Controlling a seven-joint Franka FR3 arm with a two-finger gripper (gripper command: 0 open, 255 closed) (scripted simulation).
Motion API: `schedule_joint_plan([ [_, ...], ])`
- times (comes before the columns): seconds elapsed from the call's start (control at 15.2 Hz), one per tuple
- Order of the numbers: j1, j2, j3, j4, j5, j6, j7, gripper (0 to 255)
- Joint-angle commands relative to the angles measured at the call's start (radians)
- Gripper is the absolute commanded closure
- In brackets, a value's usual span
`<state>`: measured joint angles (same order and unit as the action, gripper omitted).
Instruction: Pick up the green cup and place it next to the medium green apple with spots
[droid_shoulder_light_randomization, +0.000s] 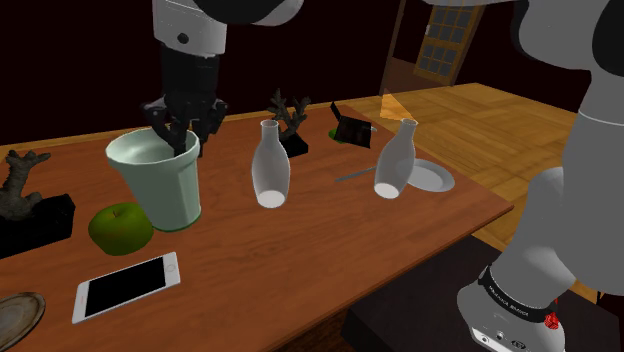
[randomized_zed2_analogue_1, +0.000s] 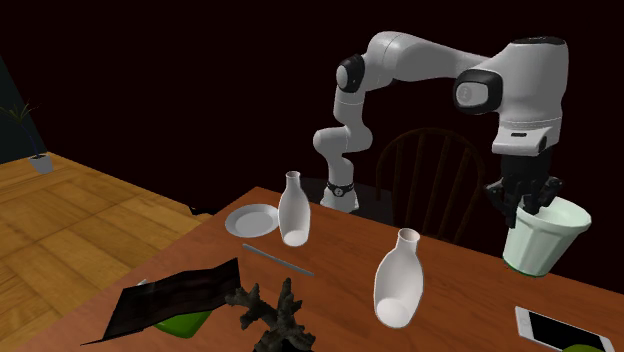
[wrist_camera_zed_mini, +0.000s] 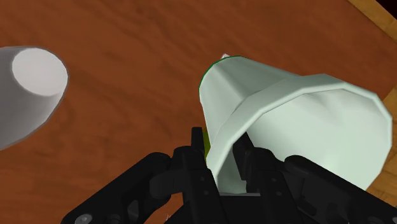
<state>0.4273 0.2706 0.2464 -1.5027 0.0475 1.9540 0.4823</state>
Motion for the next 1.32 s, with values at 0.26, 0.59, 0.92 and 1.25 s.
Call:
schedule_joint_plan([
  [0.26, -0.002, 0.001, -0.001, -0.077, 0.002, 0.079, -0.007, 255],
  [0.59, -0.002, 0.009, -0.001, -0.133, 0.002, 0.143, -0.011, 255],
  [0.92, -0.002, 0.023, -0.002, -0.181, 0.001, 0.205, -0.015, 255],
  [1.25, -0.001, 0.042, -0.004, -0.223, -0.002, 0.265, -0.018, 255],
])
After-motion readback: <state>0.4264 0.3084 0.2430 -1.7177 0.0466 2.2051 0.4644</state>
